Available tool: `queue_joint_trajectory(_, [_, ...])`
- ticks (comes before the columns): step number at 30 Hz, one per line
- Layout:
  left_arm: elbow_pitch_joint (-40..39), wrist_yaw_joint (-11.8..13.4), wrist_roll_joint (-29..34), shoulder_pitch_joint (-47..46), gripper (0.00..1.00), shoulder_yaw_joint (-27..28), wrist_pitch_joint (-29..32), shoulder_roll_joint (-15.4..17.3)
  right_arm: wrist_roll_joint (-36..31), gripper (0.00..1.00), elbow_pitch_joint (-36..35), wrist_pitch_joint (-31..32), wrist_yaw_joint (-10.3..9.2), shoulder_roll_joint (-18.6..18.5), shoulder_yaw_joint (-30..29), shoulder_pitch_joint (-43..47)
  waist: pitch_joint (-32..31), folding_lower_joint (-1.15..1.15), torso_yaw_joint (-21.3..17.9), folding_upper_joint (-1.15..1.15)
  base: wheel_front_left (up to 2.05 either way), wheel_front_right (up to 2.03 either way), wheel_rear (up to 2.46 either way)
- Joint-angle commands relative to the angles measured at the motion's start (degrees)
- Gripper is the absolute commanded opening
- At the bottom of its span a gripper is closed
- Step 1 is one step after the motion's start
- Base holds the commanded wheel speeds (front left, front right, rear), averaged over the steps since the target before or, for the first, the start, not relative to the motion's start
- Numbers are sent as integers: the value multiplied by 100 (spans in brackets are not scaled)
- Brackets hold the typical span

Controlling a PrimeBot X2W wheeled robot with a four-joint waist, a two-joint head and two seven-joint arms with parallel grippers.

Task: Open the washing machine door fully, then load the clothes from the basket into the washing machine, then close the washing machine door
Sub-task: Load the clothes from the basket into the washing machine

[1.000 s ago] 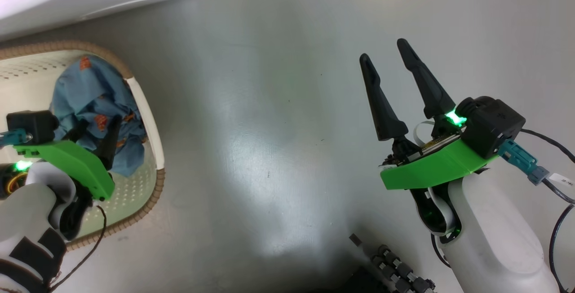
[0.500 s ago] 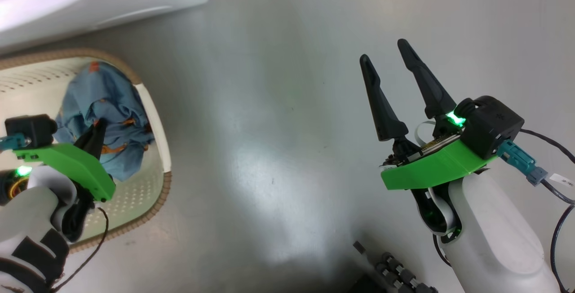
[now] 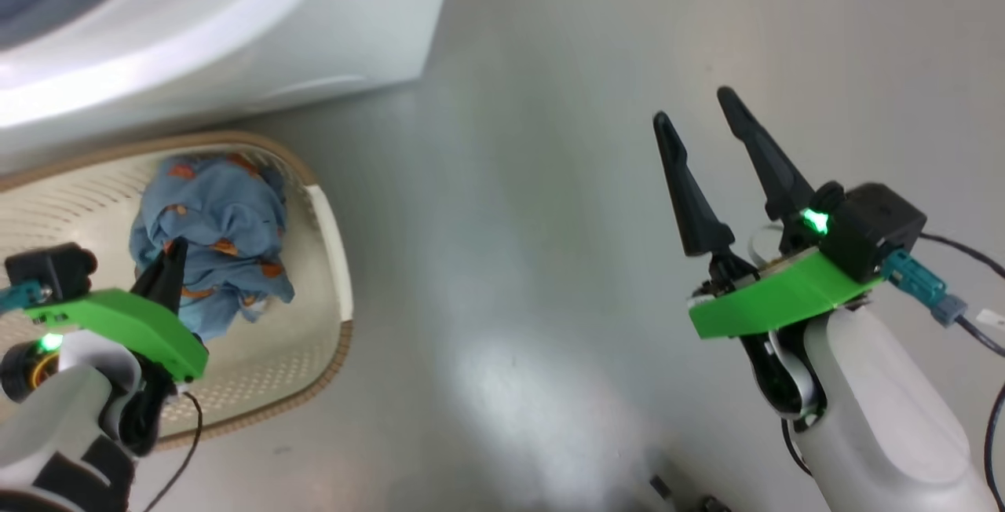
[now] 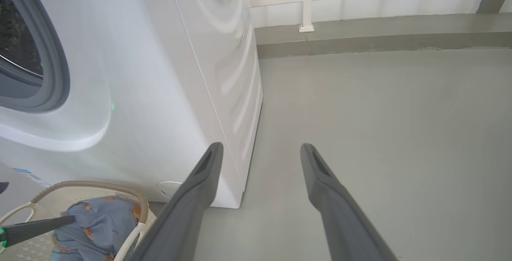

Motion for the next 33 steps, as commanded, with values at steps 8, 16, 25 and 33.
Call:
queue_joint_trajectory(8, [-415,2,1250,860,0,1485,-68,-4,185,100,36,-46,25,-214,44,572,-1008,0,508,0,0,0,0])
queue_joint_trajectory(16, [-885,2,2368,1508,0,2679,-68,-259,289,100,125,-46,25,-404,22,869,-1661,0,703,0,0,0,0])
queue_joint_trajectory(25, [-1533,2,3317,2124,0,3689,-68,-530,396,100,206,-46,25,-583,-26,1215,-2267,0,879,0,0,0,0])
queue_joint_trajectory(33, [-2261,2,4014,2746,0,4379,-69,-746,501,100,259,-46,25,-755,-97,1629,-2876,0,1059,0,0,0,0])
